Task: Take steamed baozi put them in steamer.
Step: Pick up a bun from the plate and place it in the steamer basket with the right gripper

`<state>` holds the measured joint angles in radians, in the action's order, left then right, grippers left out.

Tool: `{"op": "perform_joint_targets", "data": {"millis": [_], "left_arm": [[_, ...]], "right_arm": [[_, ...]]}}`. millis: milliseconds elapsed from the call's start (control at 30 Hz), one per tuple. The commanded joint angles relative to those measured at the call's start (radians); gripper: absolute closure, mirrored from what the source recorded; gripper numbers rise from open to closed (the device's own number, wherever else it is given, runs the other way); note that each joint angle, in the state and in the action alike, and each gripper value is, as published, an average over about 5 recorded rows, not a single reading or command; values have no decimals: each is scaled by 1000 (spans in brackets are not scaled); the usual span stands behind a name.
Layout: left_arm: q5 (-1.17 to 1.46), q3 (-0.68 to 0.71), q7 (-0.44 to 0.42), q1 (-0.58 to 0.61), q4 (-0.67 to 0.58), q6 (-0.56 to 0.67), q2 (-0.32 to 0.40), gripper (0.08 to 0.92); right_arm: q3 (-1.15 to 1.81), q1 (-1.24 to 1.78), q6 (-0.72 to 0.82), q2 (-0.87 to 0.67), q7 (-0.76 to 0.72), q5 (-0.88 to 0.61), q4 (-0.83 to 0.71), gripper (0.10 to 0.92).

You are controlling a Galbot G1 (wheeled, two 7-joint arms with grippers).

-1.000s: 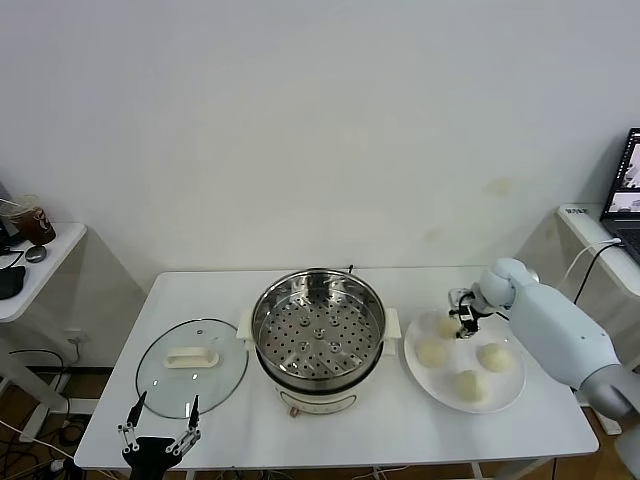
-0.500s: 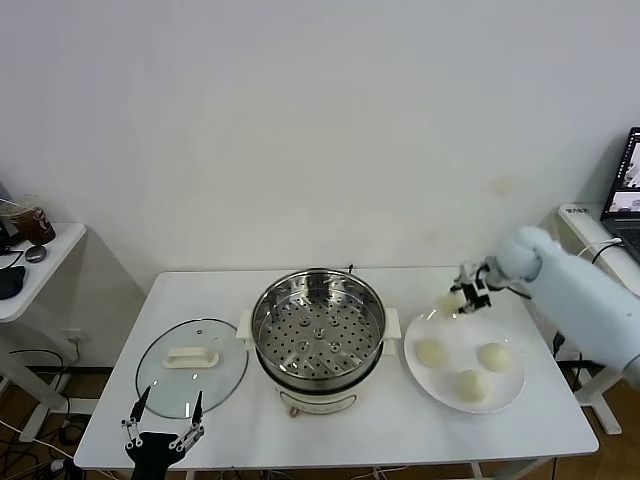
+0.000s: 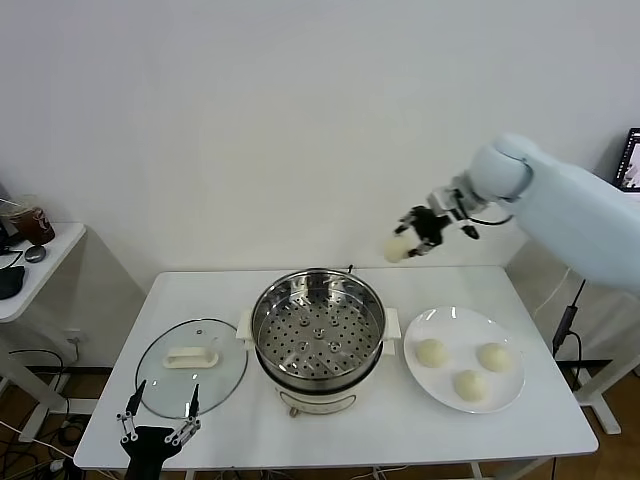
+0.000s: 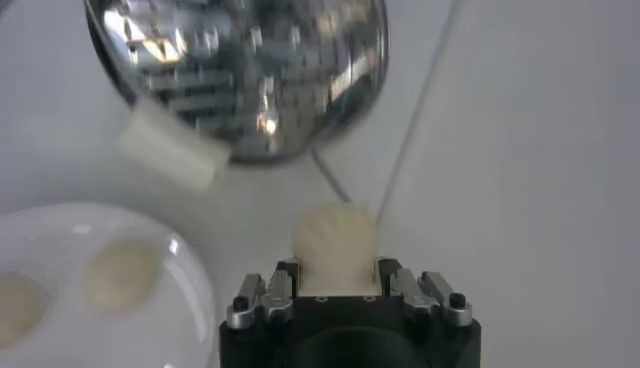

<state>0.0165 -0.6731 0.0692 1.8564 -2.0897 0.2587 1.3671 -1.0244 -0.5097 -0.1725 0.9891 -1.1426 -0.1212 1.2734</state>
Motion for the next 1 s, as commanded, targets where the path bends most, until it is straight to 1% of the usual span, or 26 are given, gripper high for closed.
{"op": "perform_joint_targets", "data": {"millis": [33,233,467,833,933,1000], "left_arm": [[2,-10,-1,-7,12,-1,0,177],[11,-37,-1,-6,14,-1,10,177],[10,-51,-2,-10,11,-2,24,177],[7,-57,-1,-17,30,-2,29,177],[7,-56,-1,-20,33,-2,28,177],[8,-55,-1,-22,35,-2,28,177]], "right_arm": [[-175,-58,-207,273,11,14,-5,541],[-198,31,-348,323,27,214,-97,541],[-122,138,-447,338,103,453,-223,527],[-40,196,-512,355,146,593,-323,503],[-19,206,-532,363,165,616,-349,476],[-7,207,-541,365,176,614,-357,437]]}}
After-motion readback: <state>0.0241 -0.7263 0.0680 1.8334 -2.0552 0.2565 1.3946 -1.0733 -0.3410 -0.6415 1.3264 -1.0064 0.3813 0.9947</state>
